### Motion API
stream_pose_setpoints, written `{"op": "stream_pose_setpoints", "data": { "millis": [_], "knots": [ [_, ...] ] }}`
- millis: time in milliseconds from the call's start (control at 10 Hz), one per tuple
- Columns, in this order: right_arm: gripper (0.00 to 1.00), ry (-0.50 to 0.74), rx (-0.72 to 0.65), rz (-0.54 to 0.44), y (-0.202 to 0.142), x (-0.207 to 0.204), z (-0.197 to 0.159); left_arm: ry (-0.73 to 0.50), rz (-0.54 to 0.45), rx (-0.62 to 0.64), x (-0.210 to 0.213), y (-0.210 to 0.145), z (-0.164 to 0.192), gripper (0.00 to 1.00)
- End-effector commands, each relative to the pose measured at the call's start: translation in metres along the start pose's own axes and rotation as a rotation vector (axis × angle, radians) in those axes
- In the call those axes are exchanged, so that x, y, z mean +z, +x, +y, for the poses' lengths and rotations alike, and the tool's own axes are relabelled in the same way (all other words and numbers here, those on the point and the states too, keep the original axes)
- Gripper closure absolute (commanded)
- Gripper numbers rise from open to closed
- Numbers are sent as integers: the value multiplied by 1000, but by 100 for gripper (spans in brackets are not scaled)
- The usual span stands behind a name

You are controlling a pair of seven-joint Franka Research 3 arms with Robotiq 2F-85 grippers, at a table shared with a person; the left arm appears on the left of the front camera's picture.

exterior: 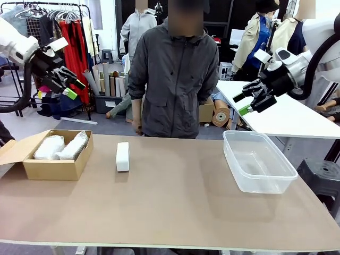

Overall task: Separate and place wrapped and unwrapped clocks.
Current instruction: Pick up the Digital clock indicated by the person.

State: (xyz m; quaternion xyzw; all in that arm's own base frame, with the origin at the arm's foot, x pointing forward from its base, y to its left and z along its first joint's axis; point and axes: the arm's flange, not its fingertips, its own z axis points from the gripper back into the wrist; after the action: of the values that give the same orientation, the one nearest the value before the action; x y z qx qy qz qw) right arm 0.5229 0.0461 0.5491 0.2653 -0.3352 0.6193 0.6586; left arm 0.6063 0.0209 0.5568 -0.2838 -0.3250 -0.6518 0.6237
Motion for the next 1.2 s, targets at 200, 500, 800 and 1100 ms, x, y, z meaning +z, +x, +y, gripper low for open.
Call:
{"op": "stream_pose_setpoints", "data": {
  "millis": [200, 500, 800, 1100],
  "knots": [
    [0, 1, 4, 0, 2, 1, 0, -6, 5, -8, 2, 1, -1, 0],
    [0, 1, 4, 0, 2, 1, 0, -6, 5, -8, 2, 1, -1, 0],
    [0, 1, 4, 0, 2, 1, 0, -6, 5, -8, 2, 1, -1, 0],
    [0, 1, 4, 0, 2, 1, 0, -6, 5, -8, 2, 1, -1, 0]
  ]
}}
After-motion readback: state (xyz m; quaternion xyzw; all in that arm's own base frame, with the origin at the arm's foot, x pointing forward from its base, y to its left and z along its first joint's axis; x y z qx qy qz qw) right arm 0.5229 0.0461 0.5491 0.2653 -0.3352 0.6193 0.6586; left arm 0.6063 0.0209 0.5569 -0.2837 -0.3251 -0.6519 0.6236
